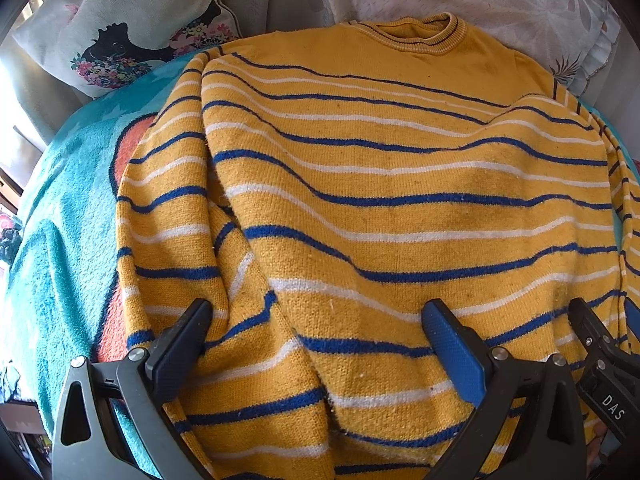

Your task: Fold small clothes

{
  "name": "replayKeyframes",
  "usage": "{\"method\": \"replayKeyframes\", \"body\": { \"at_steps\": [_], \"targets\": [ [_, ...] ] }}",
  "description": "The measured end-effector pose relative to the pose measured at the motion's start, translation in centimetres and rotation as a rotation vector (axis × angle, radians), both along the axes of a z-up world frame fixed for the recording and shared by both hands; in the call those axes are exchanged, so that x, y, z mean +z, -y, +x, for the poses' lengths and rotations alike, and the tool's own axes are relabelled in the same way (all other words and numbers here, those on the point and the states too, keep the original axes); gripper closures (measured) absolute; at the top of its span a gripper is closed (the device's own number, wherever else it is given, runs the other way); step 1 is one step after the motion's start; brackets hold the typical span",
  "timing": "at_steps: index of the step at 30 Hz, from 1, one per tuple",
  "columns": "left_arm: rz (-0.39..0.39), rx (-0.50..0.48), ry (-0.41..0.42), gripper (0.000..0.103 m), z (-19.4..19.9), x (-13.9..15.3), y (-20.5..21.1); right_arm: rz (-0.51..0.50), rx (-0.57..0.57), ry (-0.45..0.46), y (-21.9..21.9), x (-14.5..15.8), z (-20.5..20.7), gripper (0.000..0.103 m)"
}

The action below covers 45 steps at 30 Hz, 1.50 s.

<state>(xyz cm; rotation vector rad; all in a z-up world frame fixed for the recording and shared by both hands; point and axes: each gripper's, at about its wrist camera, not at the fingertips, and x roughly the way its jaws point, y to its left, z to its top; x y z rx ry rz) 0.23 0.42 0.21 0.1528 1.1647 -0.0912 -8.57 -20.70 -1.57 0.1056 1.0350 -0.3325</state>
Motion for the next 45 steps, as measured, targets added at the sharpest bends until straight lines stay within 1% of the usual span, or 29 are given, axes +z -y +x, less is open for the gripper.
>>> {"method": "replayKeyframes", "body": {
  "at_steps": [8, 10, 13, 16, 18, 21, 23, 27, 31, 32, 37, 39, 40, 42, 43, 44, 45],
  "targets": [
    [-0.002, -0.002, 0.007, 0.0, 0.5, 0.2, 0.0, -0.007, 0.002, 0.0, -0.1, 0.1, -0.1, 0.0],
    [-0.016, -0.001, 0.011, 0.0, -0.4, 0.3, 0.1, -0.008, 0.002, 0.0, -0.3, 0.2, -0.2, 0.0],
    [-0.024, -0.001, 0.016, 0.0, -0.6, 0.3, 0.1, -0.005, 0.004, 0.004, -0.5, 0.4, 0.3, 0.0],
    [-0.018, 0.0, 0.02, 0.0, -1.0, 0.3, 0.1, 0.06, 0.008, 0.018, -0.1, 0.3, -0.2, 0.0],
    [-0.009, 0.001, 0.013, 0.0, -1.0, 0.2, 0.2, 0.074, 0.008, 0.02, 0.0, 0.2, -0.2, 0.0],
    [-0.023, 0.001, 0.041, 0.0, -1.1, 0.3, 0.2, 0.088, 0.01, 0.029, 0.0, 0.2, -0.3, 0.0],
    [-0.039, 0.0, 0.076, 0.0, -1.2, 0.3, 0.2, 0.093, 0.011, 0.034, 0.0, 0.2, -0.3, 0.0],
    [-0.042, 0.0, 0.099, 0.0, -1.2, 0.4, 0.3, 0.104, 0.017, 0.043, 0.0, 0.4, -0.4, 0.0],
    [-0.037, -0.003, 0.09, 0.0, -1.1, 0.4, 0.3, 0.071, 0.021, 0.014, -0.2, 0.3, -0.3, 0.0],
    [-0.036, -0.007, 0.122, 0.0, -1.2, 0.5, 0.2, 0.07, 0.023, 0.012, -0.2, 0.3, -0.3, 0.0],
    [-0.01, -0.016, 0.054, 0.0, -0.5, 0.5, 0.4, 0.077, 0.043, 0.013, -0.2, 0.2, -0.3, 0.0],
    [-0.001, -0.013, 0.049, 0.0, -0.2, 0.6, 0.5, 0.087, 0.054, 0.008, -0.1, 0.2, -0.4, 0.0],
    [-0.007, -0.011, 0.048, 0.0, -0.2, 0.6, 0.5, 0.089, 0.058, 0.007, -0.1, 0.2, -0.3, 0.0],
    [-0.044, -0.006, 0.024, 0.0, 0.1, 0.5, 0.2, 0.088, 0.07, 0.02, 0.0, 0.2, -0.5, 0.0],
    [-0.084, -0.004, 0.01, 0.0, 0.0, 0.4, 0.1, 0.093, 0.075, 0.021, 0.0, 0.3, -0.6, 0.0],
    [-0.104, -0.002, -0.001, 0.0, 0.0, 0.3, -0.1, 0.092, 0.079, 0.028, -0.1, 0.3, -0.7, 0.0],
    [-0.107, 0.0, -0.004, 0.0, 0.1, 0.3, -0.1, 0.092, 0.082, 0.031, -0.1, 0.3, -0.7, 0.0]
  ]
}}
